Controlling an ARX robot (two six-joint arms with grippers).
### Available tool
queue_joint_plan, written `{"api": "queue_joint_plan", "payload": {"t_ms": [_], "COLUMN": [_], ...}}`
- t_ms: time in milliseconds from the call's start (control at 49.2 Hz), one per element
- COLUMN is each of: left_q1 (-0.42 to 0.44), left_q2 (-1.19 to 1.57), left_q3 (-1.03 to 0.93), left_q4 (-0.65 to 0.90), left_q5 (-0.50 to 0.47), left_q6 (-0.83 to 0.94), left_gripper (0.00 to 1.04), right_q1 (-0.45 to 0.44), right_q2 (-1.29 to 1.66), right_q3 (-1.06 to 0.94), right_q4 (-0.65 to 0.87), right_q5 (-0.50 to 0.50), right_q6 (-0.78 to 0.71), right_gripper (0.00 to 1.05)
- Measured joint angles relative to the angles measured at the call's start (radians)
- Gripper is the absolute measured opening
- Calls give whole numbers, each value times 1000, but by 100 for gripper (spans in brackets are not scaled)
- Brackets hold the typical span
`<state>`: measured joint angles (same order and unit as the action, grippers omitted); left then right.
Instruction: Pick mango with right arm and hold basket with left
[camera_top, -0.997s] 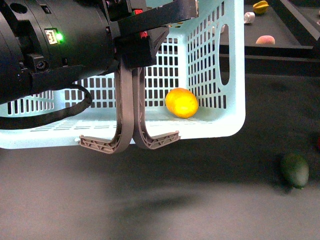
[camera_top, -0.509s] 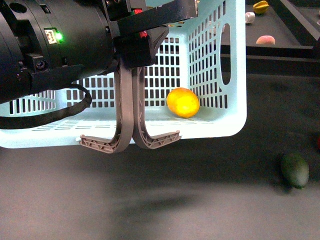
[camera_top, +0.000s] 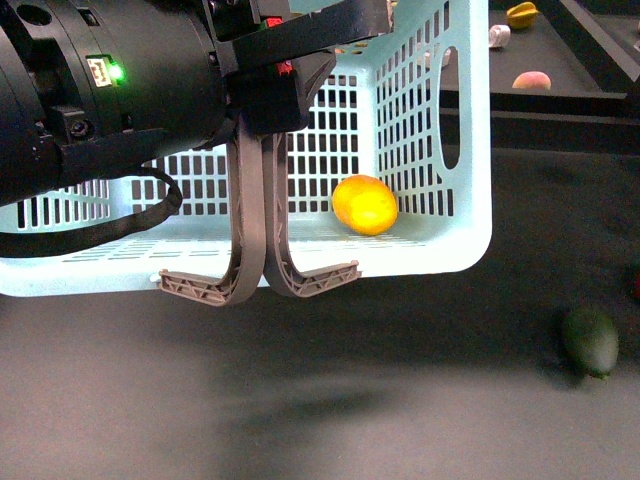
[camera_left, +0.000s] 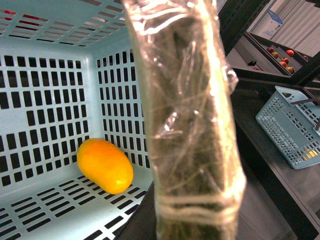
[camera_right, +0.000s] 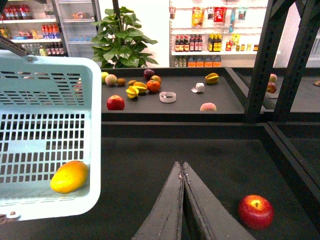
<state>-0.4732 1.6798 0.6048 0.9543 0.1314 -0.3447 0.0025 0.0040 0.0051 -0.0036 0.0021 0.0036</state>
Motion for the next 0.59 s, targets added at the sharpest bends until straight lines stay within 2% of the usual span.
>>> {"api": "queue_joint_plan", "payload": {"t_ms": [244, 468, 590], "left_q1": [0, 0, 0], "left_q2": [0, 0, 0], "left_q3": [0, 0, 0], "left_q4": [0, 0, 0], "left_q5": [0, 0, 0], "left_q6": [0, 0, 0], "left_gripper": [7, 7, 7], "right_q1": [0, 0, 0], "right_q2": [0, 0, 0], "right_q3": [0, 0, 0], "right_q4": [0, 0, 0], "right_q5": [0, 0, 0], "right_q6": [0, -1, -1], "right_gripper": [2, 34, 61]}}
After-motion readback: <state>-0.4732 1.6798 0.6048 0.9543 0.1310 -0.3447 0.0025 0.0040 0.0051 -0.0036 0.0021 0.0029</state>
